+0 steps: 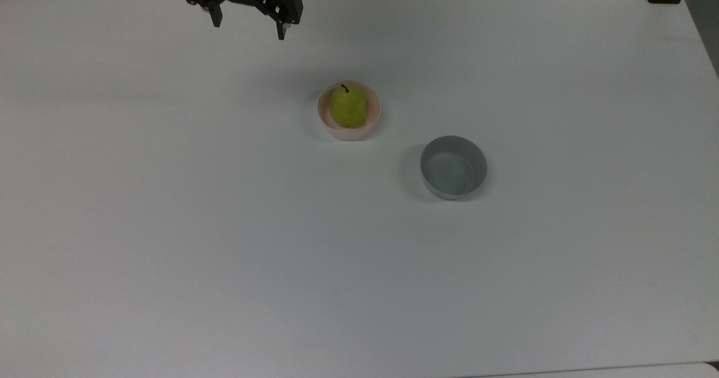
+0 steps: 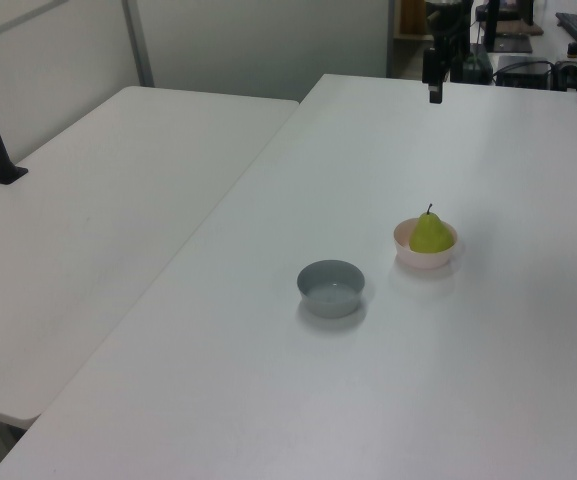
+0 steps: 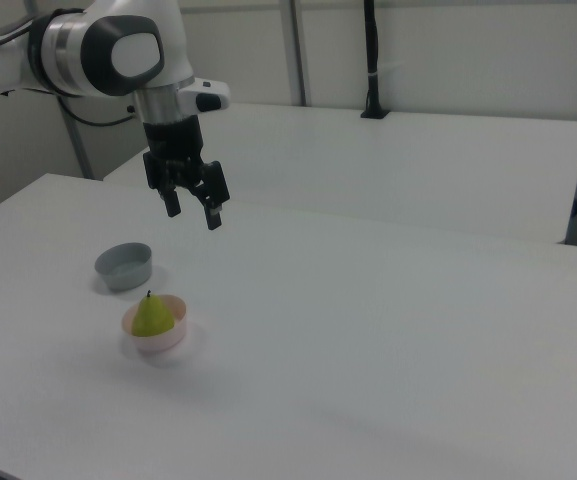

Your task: Pick up a pear from the bowl

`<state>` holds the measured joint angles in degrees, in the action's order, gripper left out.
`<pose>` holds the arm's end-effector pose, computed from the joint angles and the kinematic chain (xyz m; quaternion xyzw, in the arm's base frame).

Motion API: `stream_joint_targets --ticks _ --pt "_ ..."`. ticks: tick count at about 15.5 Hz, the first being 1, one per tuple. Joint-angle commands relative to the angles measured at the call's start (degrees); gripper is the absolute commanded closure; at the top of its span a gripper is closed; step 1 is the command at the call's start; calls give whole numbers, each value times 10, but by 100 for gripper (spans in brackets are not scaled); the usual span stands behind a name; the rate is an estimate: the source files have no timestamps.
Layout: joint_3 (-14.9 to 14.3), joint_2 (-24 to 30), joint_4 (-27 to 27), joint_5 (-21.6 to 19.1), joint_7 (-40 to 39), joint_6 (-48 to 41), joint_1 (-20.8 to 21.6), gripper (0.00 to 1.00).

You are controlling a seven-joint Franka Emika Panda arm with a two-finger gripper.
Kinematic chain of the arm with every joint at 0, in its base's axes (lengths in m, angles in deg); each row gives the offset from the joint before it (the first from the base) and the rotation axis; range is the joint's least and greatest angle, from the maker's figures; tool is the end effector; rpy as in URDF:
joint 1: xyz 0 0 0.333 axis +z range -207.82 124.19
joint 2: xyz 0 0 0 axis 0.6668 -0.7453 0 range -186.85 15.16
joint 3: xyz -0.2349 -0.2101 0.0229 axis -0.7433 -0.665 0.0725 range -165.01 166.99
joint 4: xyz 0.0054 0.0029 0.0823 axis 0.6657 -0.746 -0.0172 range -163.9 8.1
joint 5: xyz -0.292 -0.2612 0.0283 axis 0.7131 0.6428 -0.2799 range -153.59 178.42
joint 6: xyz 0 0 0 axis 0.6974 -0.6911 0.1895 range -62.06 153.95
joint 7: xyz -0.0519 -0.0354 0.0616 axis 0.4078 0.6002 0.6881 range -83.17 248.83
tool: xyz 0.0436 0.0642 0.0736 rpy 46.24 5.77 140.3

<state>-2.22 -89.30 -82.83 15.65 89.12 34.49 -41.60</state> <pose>0.5750 -0.0347 0.5581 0.9962 -0.0774 -0.0239 0.0305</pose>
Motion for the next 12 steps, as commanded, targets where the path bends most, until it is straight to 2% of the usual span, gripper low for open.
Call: stream_joint_targets --ticks 1,12 --pt "-6 -1 11 -9 9 -16 1 0" --pt "-5 -3 11 -17 10 -17 4 0"
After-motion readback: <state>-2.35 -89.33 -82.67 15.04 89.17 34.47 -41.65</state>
